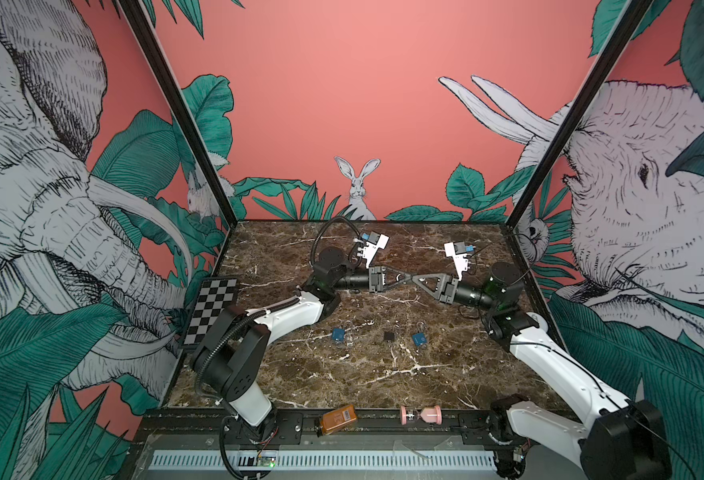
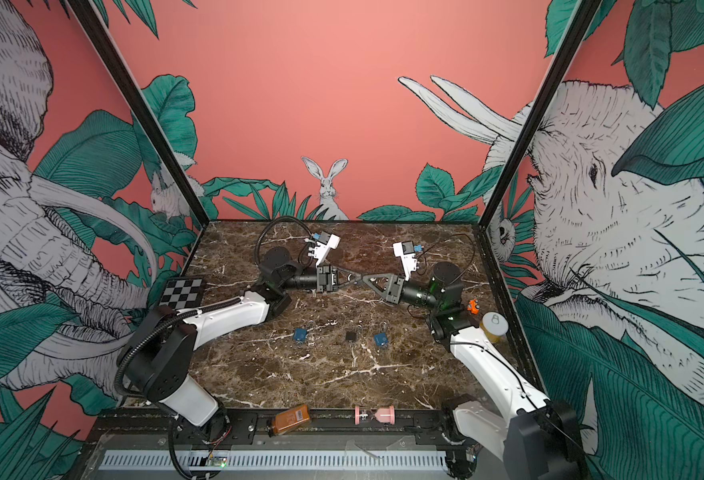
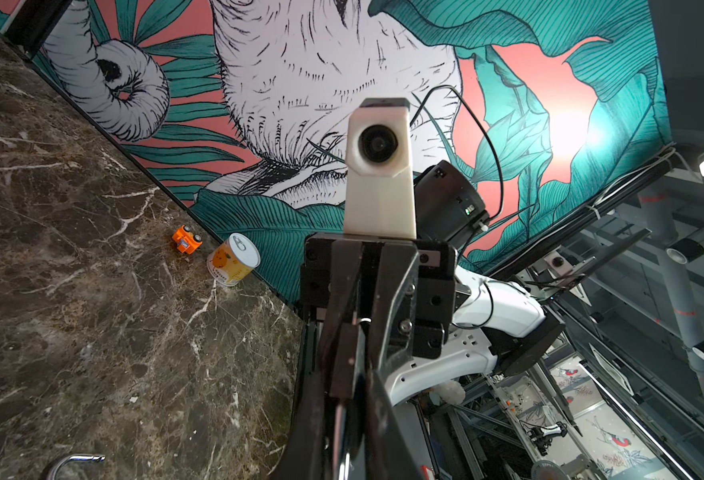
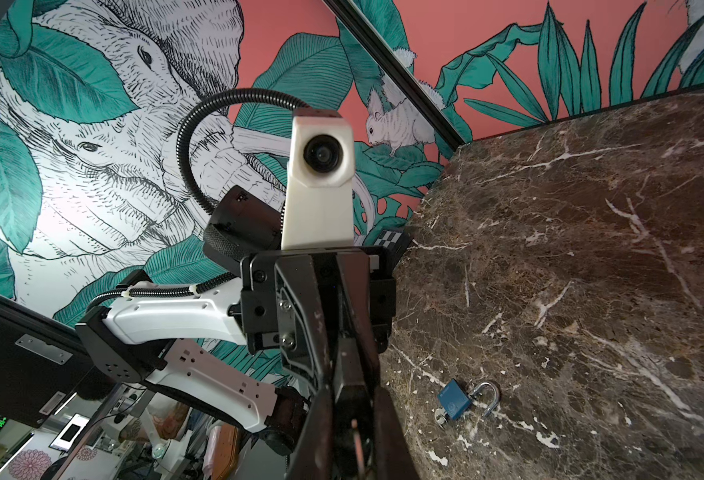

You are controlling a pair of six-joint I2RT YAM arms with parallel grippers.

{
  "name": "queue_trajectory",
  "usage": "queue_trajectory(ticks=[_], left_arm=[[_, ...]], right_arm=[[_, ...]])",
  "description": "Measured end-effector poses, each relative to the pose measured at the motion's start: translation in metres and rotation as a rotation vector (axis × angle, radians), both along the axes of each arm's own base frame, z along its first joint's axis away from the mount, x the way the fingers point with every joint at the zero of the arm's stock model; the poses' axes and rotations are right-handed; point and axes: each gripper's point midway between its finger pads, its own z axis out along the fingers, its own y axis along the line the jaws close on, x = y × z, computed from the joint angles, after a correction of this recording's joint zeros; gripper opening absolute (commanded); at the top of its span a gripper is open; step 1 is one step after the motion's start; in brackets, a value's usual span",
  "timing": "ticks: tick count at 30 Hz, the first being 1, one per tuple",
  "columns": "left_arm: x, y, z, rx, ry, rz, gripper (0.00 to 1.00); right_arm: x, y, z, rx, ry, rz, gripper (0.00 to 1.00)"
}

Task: Lock with the key

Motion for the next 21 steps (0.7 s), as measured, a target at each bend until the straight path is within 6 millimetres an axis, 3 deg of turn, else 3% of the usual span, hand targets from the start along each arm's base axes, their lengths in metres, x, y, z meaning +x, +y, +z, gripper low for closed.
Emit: queue_trajectory(ticks=[2,6,9,12,16,21], left_arm=[[0.0,0.0,0.0,0.0,0.002,-0.004,0.0],[0.0,-0.001,0.001,-0.001,-0.001,-0.006,0.0],[0.003,-0.002,-0.002,0.011,-0.017,0.009,0.0],[0.007,-0.003,-0.011,0.052,-0.045,0.047,0.0],[0.007,-0.001,-0.019,0.104,-0.078,0.061,0.0],[0.013,0.002,-0.009,0.099,-0.099,0.058,0.0]], right_arm=[[0.0,0.0,0.0,-0.003,-0.003,0.0,0.0],[0.0,0.0,0.0,-0.005,-0.01,0.0,0.0],[0.001,-0.002,-0.001,-0.008,-0.004,-0.01,0.31],[0.005,-0.007,-0.007,-0.018,0.025,-0.031,0.44],[0.004,-0.013,-0.006,-0.018,0.039,-0.04,0.46],[-0.003,-0.013,-0.003,-0.015,0.046,-0.013,0.42]])
